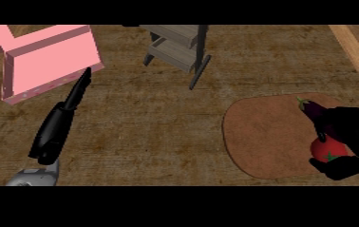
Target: Pick the tomato from the cutting board and place it in the tiered basket
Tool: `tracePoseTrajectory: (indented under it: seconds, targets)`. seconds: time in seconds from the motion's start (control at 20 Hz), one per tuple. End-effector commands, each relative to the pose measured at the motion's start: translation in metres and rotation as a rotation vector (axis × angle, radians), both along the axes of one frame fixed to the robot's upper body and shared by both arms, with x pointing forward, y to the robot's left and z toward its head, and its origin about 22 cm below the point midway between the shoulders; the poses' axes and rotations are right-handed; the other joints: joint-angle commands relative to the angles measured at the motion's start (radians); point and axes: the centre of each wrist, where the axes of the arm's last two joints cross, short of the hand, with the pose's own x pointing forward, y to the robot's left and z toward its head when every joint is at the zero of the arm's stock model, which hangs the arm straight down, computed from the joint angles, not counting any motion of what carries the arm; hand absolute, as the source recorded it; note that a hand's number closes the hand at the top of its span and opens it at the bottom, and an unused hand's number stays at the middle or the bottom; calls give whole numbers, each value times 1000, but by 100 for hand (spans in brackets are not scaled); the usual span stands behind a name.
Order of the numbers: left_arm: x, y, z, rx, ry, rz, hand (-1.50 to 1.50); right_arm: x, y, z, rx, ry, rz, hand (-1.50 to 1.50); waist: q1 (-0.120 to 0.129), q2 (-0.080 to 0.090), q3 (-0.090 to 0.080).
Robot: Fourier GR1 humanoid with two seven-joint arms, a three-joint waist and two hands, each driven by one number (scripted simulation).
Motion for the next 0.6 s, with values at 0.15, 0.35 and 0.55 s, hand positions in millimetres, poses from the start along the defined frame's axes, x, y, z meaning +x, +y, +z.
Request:
tracePoseTrajectory:
  seconds: [0.15,0.35,0.55]
  targets:
    - [3,6,2,6,2,23,0,9,-32,64,12,-103,-643,150,-21,-5,-5]
    - [7,1,2,11,-6,12,0,14,-7,139,103,-193,-693,150,0,-4,-3]
    - [4,-4,7,12,8,-11,0,14,6,183,342,-270,-697,150,6,-11,-1]
